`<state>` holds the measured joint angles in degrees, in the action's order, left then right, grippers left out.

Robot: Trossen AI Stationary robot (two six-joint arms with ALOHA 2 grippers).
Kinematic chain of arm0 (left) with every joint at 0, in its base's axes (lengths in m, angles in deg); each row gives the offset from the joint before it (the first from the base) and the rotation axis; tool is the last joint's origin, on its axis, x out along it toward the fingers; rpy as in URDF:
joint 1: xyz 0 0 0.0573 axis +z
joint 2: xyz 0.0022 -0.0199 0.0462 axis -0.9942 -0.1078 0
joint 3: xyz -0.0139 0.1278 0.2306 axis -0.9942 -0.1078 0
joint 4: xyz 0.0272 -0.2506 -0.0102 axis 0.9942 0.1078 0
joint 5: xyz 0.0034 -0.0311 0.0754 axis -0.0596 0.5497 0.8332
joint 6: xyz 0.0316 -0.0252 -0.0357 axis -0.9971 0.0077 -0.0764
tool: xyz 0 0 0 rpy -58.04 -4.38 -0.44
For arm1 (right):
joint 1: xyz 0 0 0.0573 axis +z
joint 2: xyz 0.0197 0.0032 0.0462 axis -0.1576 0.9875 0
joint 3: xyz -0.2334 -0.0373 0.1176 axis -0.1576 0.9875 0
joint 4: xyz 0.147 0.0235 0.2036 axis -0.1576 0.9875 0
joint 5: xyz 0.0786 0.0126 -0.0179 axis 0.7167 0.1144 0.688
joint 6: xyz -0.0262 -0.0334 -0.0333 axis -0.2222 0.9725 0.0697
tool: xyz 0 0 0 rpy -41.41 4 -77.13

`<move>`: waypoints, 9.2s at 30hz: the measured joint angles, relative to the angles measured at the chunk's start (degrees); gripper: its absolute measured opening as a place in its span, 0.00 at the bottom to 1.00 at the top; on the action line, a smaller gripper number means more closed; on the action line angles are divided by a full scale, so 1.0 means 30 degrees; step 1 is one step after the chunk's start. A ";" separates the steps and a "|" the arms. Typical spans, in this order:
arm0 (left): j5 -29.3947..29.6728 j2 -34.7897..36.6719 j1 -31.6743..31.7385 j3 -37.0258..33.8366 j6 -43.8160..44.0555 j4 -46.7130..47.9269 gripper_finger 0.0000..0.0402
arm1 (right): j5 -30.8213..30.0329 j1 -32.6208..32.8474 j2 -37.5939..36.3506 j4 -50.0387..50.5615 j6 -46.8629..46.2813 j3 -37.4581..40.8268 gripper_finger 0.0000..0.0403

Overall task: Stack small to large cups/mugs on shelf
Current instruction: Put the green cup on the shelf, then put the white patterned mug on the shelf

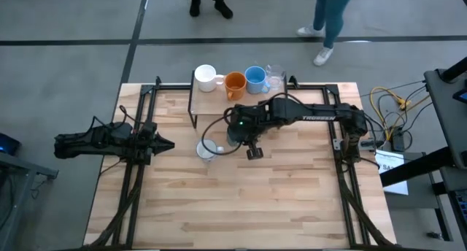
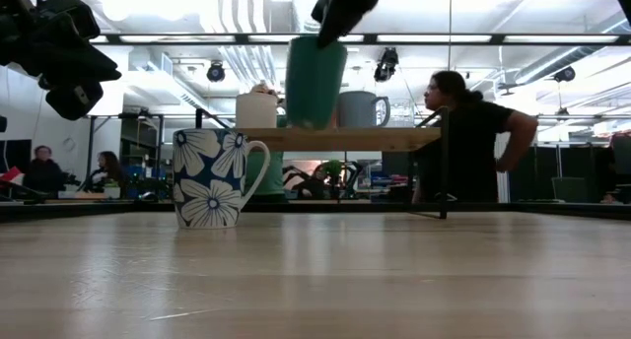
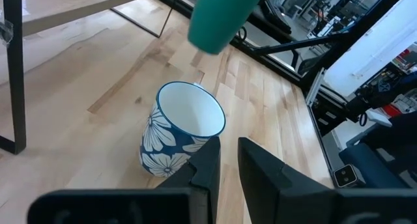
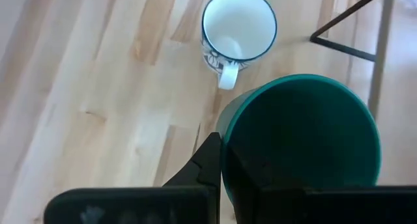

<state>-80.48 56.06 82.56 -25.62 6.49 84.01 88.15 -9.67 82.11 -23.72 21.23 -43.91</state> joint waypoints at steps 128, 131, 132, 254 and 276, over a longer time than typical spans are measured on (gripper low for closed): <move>0.0079 -0.0018 0.0000 0.0000 0.0007 0.0066 0.10 | -0.0053 -0.6309 0.0138 0.4780 0.3943 -0.2754 0.02; 0.0080 -0.0016 0.0000 0.0000 0.0007 0.0066 0.10 | -0.0059 -0.6343 0.0138 0.4776 0.3945 -0.2753 0.02; 0.0080 -0.0016 0.0000 0.0000 0.0007 0.0066 0.10 | -0.0030 -0.6358 0.0138 0.4777 0.3942 -0.2753 0.02; -0.1552 -0.5439 -0.0015 0.1089 -0.0104 -0.1457 0.10 | 0.0757 -0.0889 0.0087 -0.1447 -0.0830 -0.1158 0.02; -0.1539 -0.6699 0.0000 0.2490 -0.0546 0.0759 0.10 | -0.4317 -0.0489 -0.3953 -0.6151 -0.3660 0.3366 0.02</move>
<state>-85.09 35.96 82.56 -18.15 4.85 86.29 75.20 -11.14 70.25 -42.17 10.25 -33.81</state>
